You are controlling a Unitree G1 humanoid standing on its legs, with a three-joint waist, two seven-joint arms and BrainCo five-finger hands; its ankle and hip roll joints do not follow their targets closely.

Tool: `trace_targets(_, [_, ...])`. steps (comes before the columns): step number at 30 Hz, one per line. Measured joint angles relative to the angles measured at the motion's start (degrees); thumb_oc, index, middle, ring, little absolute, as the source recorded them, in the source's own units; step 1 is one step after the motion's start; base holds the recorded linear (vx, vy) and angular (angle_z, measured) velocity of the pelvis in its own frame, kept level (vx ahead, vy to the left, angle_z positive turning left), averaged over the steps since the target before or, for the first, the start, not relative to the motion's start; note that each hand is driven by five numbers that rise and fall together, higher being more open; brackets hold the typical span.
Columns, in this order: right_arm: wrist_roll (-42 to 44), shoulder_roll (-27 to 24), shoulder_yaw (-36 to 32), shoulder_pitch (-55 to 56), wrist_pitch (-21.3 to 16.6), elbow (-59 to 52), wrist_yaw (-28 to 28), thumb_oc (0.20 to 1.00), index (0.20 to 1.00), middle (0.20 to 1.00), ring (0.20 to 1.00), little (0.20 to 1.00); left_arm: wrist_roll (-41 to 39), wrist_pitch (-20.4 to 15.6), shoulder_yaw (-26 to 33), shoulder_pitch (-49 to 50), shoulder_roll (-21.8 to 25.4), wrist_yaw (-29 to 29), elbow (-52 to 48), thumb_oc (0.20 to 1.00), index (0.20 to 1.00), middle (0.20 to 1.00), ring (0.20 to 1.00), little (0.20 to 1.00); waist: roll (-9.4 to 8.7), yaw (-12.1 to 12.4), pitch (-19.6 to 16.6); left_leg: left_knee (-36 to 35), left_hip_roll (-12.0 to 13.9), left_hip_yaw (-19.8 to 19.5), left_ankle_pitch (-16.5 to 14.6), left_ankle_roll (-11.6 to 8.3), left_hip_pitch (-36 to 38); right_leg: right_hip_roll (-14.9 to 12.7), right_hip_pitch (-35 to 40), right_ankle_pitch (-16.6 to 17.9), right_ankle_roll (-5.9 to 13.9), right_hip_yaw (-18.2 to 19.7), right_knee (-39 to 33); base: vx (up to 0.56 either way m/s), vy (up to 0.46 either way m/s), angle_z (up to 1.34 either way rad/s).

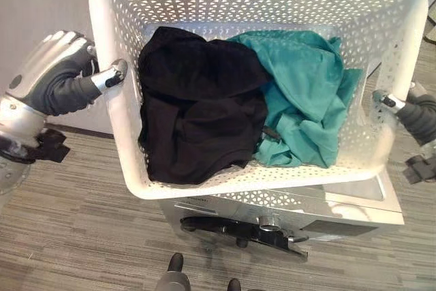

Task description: Grab the laundry basket,head to the washer,open it,put in the laundry and shut it.

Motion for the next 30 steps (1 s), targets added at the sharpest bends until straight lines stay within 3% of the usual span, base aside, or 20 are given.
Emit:
trace_targets(4, [2.0, -0.6, -5.5, 8.1, 0.0, -3.4, 1.7, 0.2, 0.2, 0.2, 0.2, 0.2, -2.1, -0.9, 4.8, 4.8, 1.8, -0.2, -0.7, 0.2, 0.2, 0.2, 0.2, 0.2, 0.25, -0.1, -0.8, 0.0, 0.0, 0.0, 0.0, -0.01, -0.1, 0.0, -0.1, 0.0, -0.01, 0.0, 0.0, 0.02, -0.002, -0.01])
trace_targets(8, [2.5, -0.6, -6.1, 10.4, 0.0, -4.0, 2.7, 0.2, 0.2, 0.2, 0.2, 0.2, -2.1, -1.7, 6.3, 8.2, 1.5, -0.2, -1.3, 0.2, 0.2, 0.2, 0.2, 0.2, 0.21, -0.3, -1.7, 0.0, 0.1, 0.0, 0.0, -0.01, -0.1, 0.1, -0.1, 0.0, -0.01, 0.0, 0.0, 0.0, 0.0, 0.0])
trace_targets(13, [2.5, 2.1, -5.5, 10.4, 0.0, -5.5, 2.7, 0.2, 0.2, 0.2, 0.2, 0.2, -2.1, -2.0, 5.4, 8.2, -2.7, 0.1, -2.3, 0.2, 0.2, 0.2, 0.2, 0.2, 0.17, -0.4, -2.1, 0.0, 0.1, 0.0, 0.0, -0.02, 0.0, 0.2, -0.1, 0.0, -0.01, -0.1, 0.0, -0.01, 0.001, 0.0])
trace_targets(15, [2.2, 5.1, -5.5, 10.5, 0.0, -6.7, 2.8, 0.2, 0.2, 0.2, 0.2, 0.2, -1.9, -2.3, 4.9, 7.9, -7.6, 0.4, -3.2, 0.2, 0.2, 0.2, 0.2, 0.2, 0.18, -0.4, -2.2, 0.0, 0.1, 0.0, 0.0, -0.05, -0.1, 0.2, -0.1, 0.0, -0.01, -0.1, 0.0, 0.0, 0.0, 0.0])
trace_targets(16, [1.6, 8.1, -5.4, 10.4, 0.0, -7.9, 2.9, 0.2, 0.2, 0.2, 0.2, 0.2, -1.4, -2.4, 4.8, 7.9, -13.0, 0.6, -4.7, 0.2, 0.2, 0.2, 0.2, 0.2, 0.24, -0.3, -2.2, 0.0, 0.1, 0.0, 0.1, -0.08, -0.1, 0.1, -0.1, 0.0, -0.01, 0.0, 0.0, 0.0, 0.0, 0.0])
trace_targets(21, [-2.4, 16.5, -0.6, 9.6, -0.1, -9.5, 3.0, 0.2, 0.2, 0.2, 0.2, 0.2, 1.1, -2.7, 4.2, 9.5, -21.7, 1.6, -7.1, 0.2, 0.2, 0.2, 0.2, 0.2, 0.04, -0.3, -3.3, -0.1, 0.3, 0.2, 0.1, -0.12, -0.3, 0.3, -0.7, -0.1, -0.06, 0.1, 0.0, -0.02, 0.001, -0.01])
trace_targets(26, [-4.8, 20.4, 1.9, 10.4, -0.1, -10.2, 3.0, 0.2, 0.2, 0.2, 0.2, 0.2, 1.3, -2.7, 4.2, 14.8, -26.9, 2.1, -9.1, 0.2, 0.2, 0.2, 0.2, 0.2, 0.97, -0.3, -4.0, -0.1, 0.2, 0.2, 0.2, -0.14, -0.4, 0.2, -0.6, 0.0, -0.06, 0.1, 0.0, 0.0, 0.0, 0.0])
trace_targets(30, [-4.9, 20.4, 1.9, 10.4, -0.1, -10.0, 3.0, 0.2, 0.2, 0.2, 0.2, 0.2, 1.3, -2.7, 4.2, 15.6, -27.5, 2.1, -9.5, 0.2, 0.2, 0.2, 0.2, 0.2, 1.18, -0.3, -4.1, -0.2, 0.4, 0.1, 0.0, 0.09, -0.3, 0.4, -0.6, -0.1, -0.08, 0.0, 0.0, 0.01, -0.002, 0.0])
